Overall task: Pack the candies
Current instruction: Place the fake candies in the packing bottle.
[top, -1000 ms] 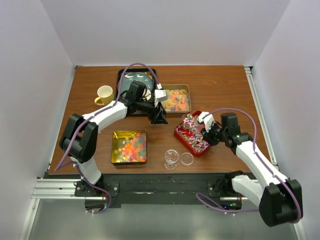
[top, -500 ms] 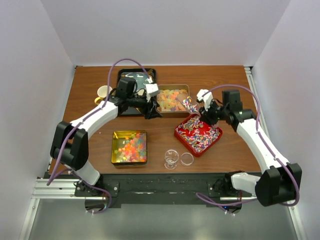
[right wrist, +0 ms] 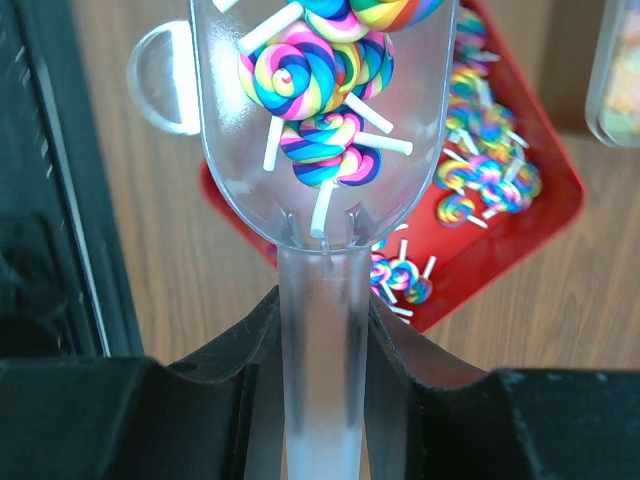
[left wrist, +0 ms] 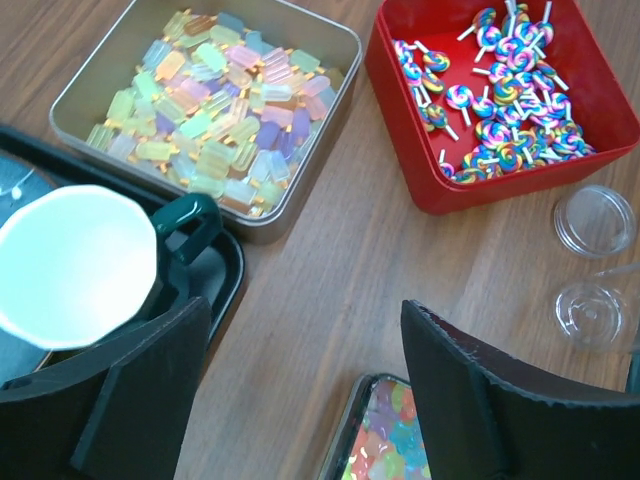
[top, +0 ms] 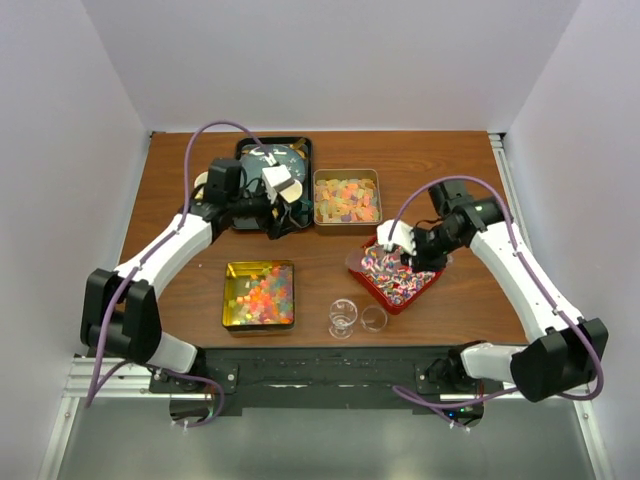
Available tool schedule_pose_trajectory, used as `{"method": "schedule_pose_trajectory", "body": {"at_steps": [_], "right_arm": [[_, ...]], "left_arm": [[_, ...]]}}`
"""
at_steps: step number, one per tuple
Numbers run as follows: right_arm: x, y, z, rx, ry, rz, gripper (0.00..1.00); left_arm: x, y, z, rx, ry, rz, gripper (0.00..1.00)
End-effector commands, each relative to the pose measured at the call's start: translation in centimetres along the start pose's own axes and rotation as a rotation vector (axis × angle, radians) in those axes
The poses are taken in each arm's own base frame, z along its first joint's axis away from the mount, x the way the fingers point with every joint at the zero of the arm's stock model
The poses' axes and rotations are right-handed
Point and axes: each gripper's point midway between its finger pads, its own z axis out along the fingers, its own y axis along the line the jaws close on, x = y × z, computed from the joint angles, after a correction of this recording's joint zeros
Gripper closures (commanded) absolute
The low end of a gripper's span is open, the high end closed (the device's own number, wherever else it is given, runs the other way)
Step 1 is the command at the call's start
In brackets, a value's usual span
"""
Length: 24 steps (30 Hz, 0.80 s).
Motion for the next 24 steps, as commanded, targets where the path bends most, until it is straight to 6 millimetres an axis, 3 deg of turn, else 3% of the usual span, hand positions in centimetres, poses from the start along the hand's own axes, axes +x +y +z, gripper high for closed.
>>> {"method": "schedule_pose_trajectory", "body": {"at_steps": [1,12,24], "right_arm": [[-0.3,1.5,-1.6,-0.037,0.128,-0.221,1.0],[-1.8,1.6,-3.3,-0.113,0.294,-0.323,1.0],[-0.5,1.8,-4.5,-0.157,0.468,-0.442,1.0]], "left_arm": [[-0.6,0.8,-2.0,-0.088,-0.014,0.019,0.16],[2.0,0.6,-3.1,-0.132,-0.01,-0.033,0.0],[2.6,4.6,-4.9,-0.312,-0.027,-0.084,0.0]]}}
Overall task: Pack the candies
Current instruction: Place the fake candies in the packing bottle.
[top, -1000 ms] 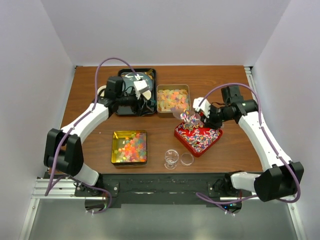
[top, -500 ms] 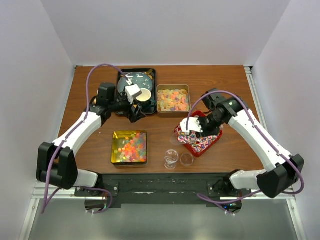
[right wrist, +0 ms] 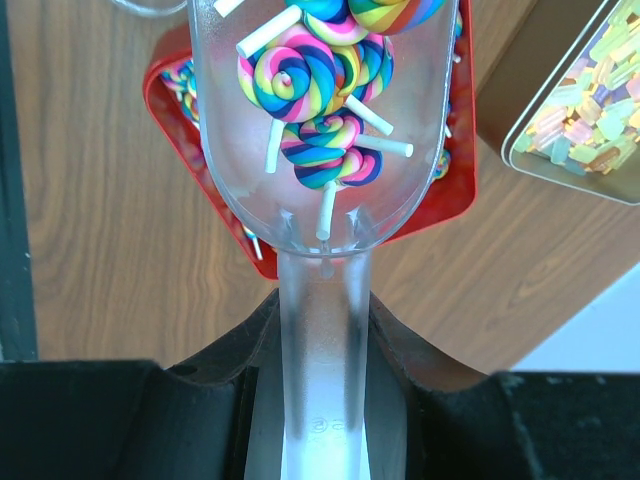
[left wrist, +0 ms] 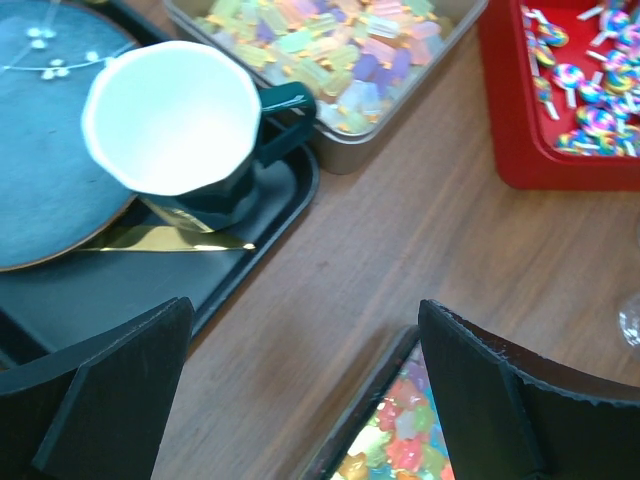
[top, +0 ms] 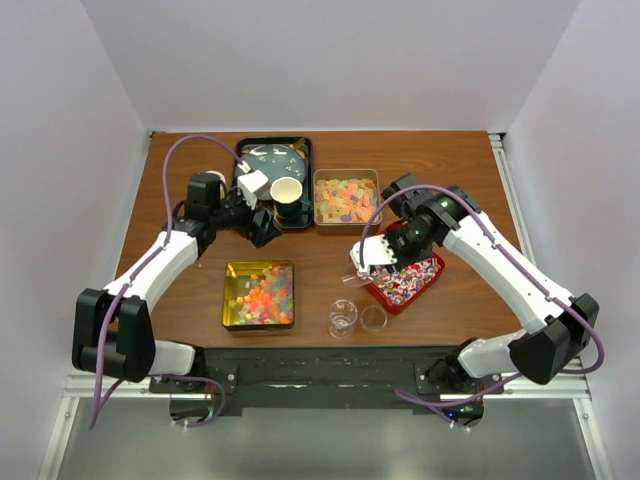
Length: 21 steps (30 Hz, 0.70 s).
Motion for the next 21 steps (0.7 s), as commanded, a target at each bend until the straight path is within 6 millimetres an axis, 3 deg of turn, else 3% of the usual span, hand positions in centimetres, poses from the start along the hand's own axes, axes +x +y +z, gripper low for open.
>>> {"method": "schedule_pose_trajectory", "body": {"at_steps": [1,7,21], "right_arm": [[1.4,4.4,-2.2,-0.167,0.098,-0.052,1.0],[0.8,4.7,-2.5,-0.153,0.132,-0.108,1.0],[0.2,4.6,-3.2,-0.113,0.239,-0.28,1.0]], "left_arm": [[-1.8,2.6,-1.1,-0.133,-0.056,0.026,0.0],[-1.1,4.8,-1.9,-0.239,-0.041,0.008,0.0],[-1.1,6.1,-3.6,-0.301,-0.064,-0.01,0.0]]}}
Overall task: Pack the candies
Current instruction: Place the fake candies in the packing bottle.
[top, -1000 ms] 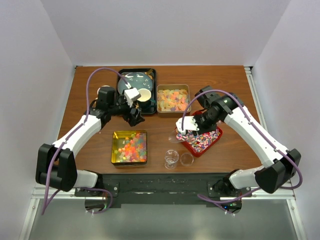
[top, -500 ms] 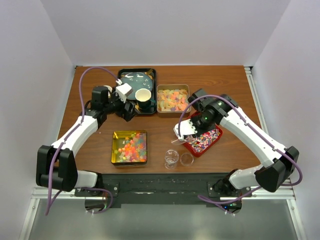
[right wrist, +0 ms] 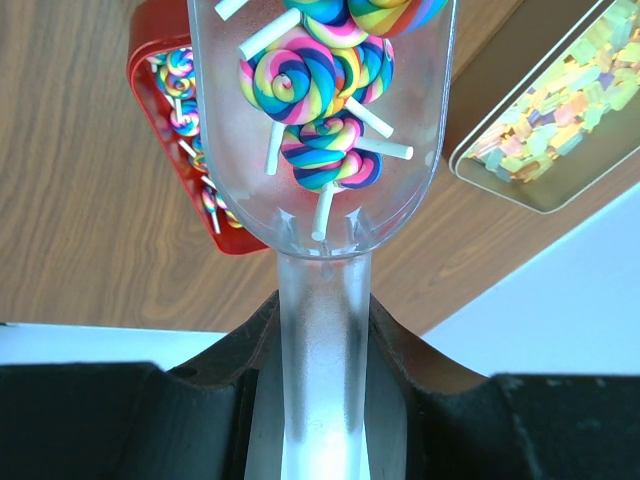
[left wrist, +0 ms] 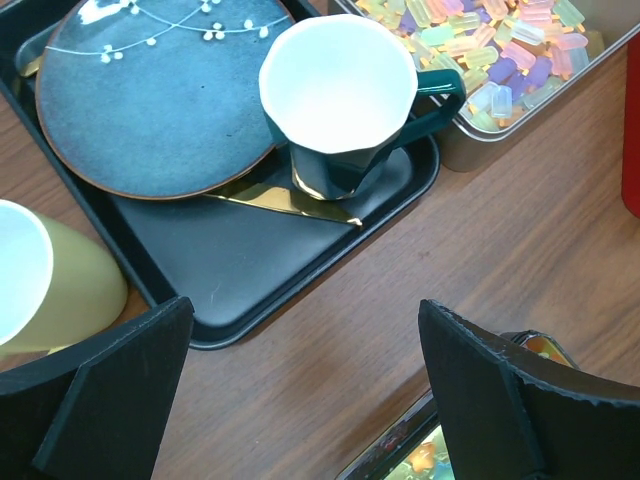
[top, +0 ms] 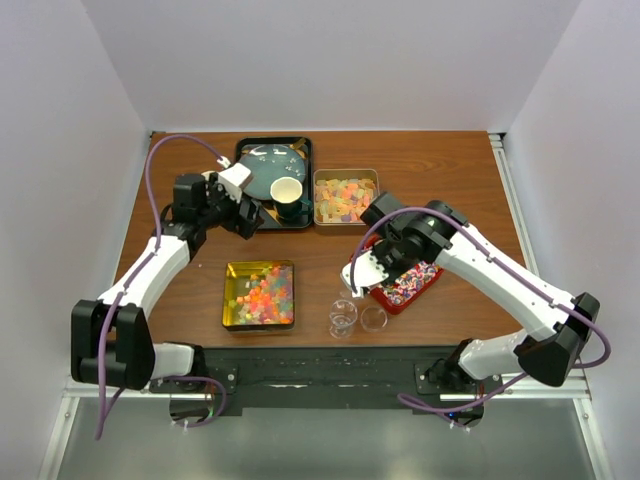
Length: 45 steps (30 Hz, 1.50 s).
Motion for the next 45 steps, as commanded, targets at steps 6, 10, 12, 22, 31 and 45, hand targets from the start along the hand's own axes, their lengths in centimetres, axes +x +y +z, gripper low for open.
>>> {"method": "schedule_pose_trajectory", "body": {"at_steps": [6,10,12,22,31,45], "right_arm": [[2.2,4.9,-1.9,-0.18,0.158,-0.112,1.0],[2.5,4.8,-2.0,-0.178,0.191,-0.138,1.0],[2.5,4.8,-2.0,-0.174,0.201,-0.15,1.0],[1.5,4.9,-2.0,-0.166,0.208,-0.189,1.0],[1.6,4.8,-2.1,-0.153,0.269,-0.211,1.0],[1.4,3.5,-3.1,-0.09,0.37,-0.28,1.0]], "left_arm": [[-2.3,1.4,-0.9,-0.048,-0.076,0.01,0.0],[-2.4,1.5,-0.9,-0.051,-0.079,0.013,0.0],[-2.4,1.5,-0.9,-0.049,-0.079,0.01,0.0],[-2.6,1.6,-1.0,-0.051,-0.09,0.003,0.0],[-2.7,1.6,-1.0,-0.045,-0.096,-0.002,0.0],[-3.3,1.7,-0.7,-0.036,-0.108,-0.012,0.0]]}}
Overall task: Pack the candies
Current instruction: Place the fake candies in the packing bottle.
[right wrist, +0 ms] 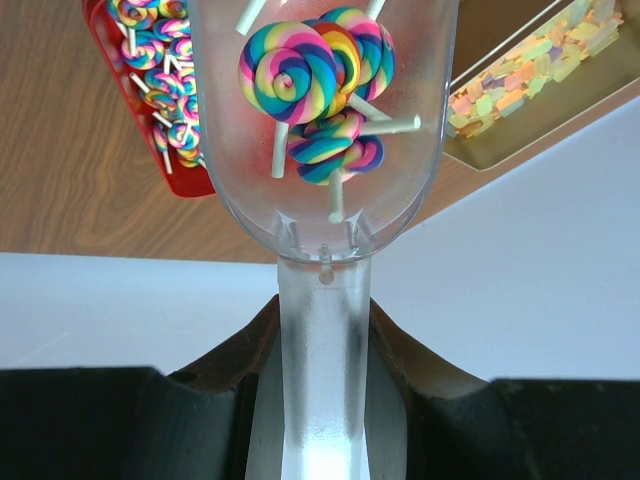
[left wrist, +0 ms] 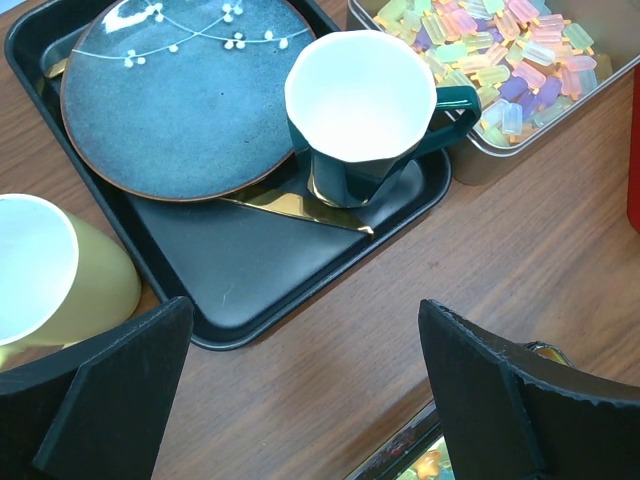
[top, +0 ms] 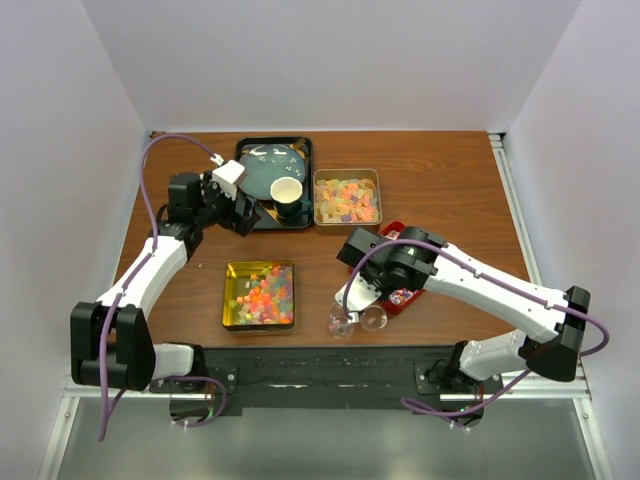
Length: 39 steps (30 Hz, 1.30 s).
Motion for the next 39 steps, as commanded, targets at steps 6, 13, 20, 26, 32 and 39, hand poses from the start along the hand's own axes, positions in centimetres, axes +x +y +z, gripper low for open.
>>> {"method": "schedule_pose_trajectory", "body": {"at_steps": [6,13,20,26,32,39], "right_arm": [[2.7,3.8,-1.7,-0.151,0.171,-0.173,1.0],[3.2,4.3,-1.9,-0.142,0.214,-0.272,1.0],[3.3,3.4,-2.4,-0.116,0.233,-0.305,1.0],[3.0,3.0,-2.7,-0.099,0.245,-0.312,1.0],[3.2,2.6,-3.1,-0.08,0.257,-0.314,1.0],[3.0,0.5,-5.7,0.029,0.157,-0.207,1.0]], "left_arm": [[-3.1,0.5,-0.3,-0.005,-0.088,0.014,0.0],[-3.5,0.5,-0.3,0.002,-0.095,0.014,0.0],[-3.8,0.3,-0.3,0.015,-0.101,0.008,0.0],[-3.9,0.1,-0.2,0.025,-0.107,0.0,0.0],[-3.8,-0.4,-0.3,0.046,-0.103,-0.004,0.0],[0.8,-2.1,-0.6,0.115,0.029,0.016,0.01]]}}
